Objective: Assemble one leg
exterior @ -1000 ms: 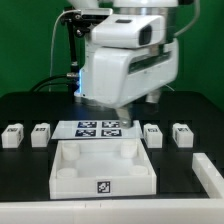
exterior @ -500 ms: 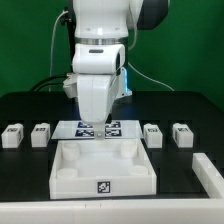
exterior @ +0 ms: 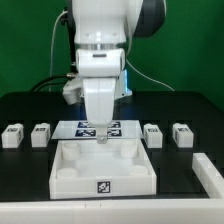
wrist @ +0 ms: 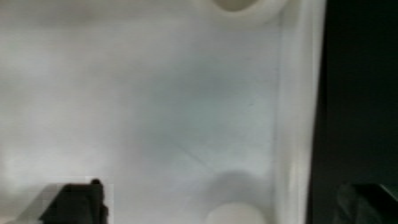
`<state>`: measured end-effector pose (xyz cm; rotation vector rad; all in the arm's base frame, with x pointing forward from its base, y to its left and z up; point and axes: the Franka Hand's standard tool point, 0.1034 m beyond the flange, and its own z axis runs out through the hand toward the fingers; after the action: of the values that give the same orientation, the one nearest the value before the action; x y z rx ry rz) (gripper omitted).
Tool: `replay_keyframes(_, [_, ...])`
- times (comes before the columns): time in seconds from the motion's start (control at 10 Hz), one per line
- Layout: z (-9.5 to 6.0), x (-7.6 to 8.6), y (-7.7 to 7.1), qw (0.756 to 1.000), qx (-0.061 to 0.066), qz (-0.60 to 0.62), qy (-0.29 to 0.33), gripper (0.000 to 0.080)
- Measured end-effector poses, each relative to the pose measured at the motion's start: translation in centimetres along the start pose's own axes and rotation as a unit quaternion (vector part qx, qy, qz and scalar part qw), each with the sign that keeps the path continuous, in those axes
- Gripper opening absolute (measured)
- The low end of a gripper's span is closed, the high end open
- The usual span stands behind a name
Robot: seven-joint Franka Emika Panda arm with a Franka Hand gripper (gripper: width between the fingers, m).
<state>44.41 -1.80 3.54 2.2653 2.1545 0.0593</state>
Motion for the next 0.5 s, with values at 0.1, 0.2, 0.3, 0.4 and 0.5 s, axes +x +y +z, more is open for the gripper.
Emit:
replay_keyframes(0.1, [1.2,-0.4,-1.1,1.000,0.014,0.006,0.001,0.0650])
replay_keyframes(0.2, [2.1,-0.4,-1.7,1.000,0.022,0.009,0.003,0.0650])
replay_keyframes(0.3, [2.6,-0.3,-2.1,0.999,0.029,0.012,0.004,0.0650])
replay_keyframes(0.4, [2.8,-0.3,-2.3,0.999,0.031,0.013,0.004,0.0650])
replay_keyframes(0.5, [2.8,-0.3,-2.3,0.999,0.031,0.013,0.004,0.0650])
